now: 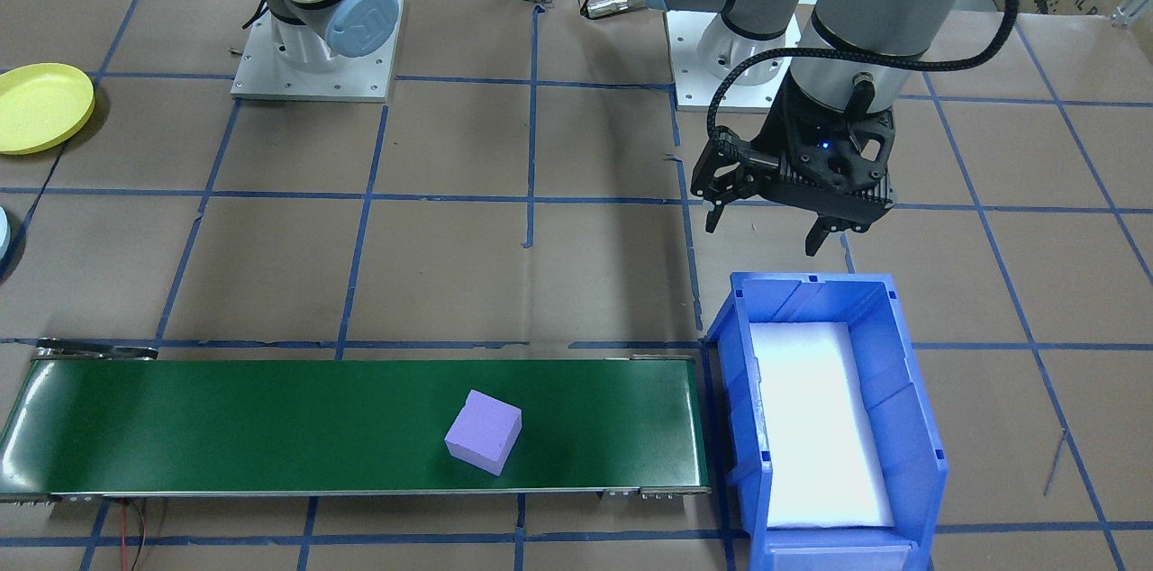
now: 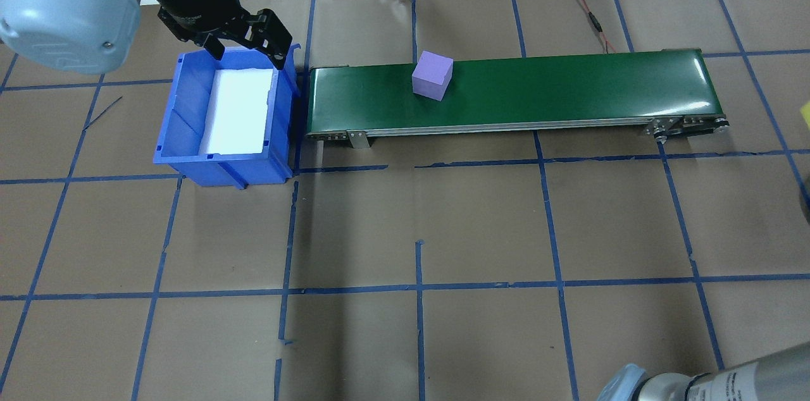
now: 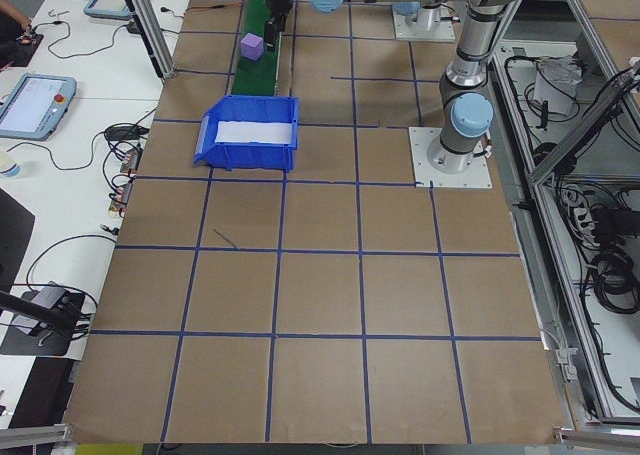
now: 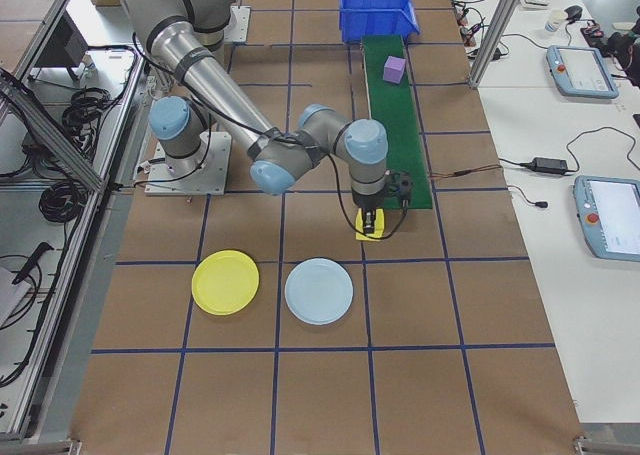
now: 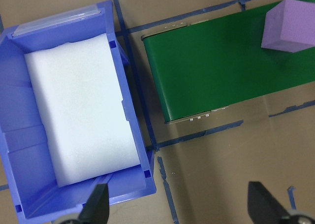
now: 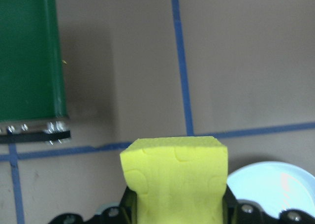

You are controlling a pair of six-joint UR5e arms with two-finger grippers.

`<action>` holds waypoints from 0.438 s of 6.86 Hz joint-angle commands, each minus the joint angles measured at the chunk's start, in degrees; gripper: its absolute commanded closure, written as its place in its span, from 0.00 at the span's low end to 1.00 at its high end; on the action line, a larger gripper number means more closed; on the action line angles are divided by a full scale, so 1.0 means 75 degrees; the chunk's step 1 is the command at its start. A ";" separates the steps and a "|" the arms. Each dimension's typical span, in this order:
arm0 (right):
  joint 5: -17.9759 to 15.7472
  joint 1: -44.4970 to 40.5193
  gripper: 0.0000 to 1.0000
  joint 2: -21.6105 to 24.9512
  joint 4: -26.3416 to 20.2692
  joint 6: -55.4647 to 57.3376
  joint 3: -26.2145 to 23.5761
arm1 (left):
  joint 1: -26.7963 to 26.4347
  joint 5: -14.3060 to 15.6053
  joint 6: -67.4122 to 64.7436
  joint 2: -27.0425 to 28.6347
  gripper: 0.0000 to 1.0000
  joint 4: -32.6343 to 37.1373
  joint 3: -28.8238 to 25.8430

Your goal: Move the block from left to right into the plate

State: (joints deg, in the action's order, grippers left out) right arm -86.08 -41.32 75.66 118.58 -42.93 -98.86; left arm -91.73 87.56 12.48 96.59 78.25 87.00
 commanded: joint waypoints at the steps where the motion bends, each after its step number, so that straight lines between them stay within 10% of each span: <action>1: -0.0089 0.1926 0.73 0.1237 -0.0424 -0.1595 -0.1459 | -0.0004 -0.0003 0.0000 0.0000 0.00 -0.0062 0.0001; 3: -0.0066 0.3579 0.74 0.1713 -0.0192 -0.2894 -0.3008 | -0.0004 -0.0003 0.0000 0.0000 0.00 -0.0062 0.0013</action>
State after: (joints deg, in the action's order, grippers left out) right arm -86.62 -22.16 86.38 116.02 -58.14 -114.83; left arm -91.76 87.54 12.48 96.58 77.82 87.04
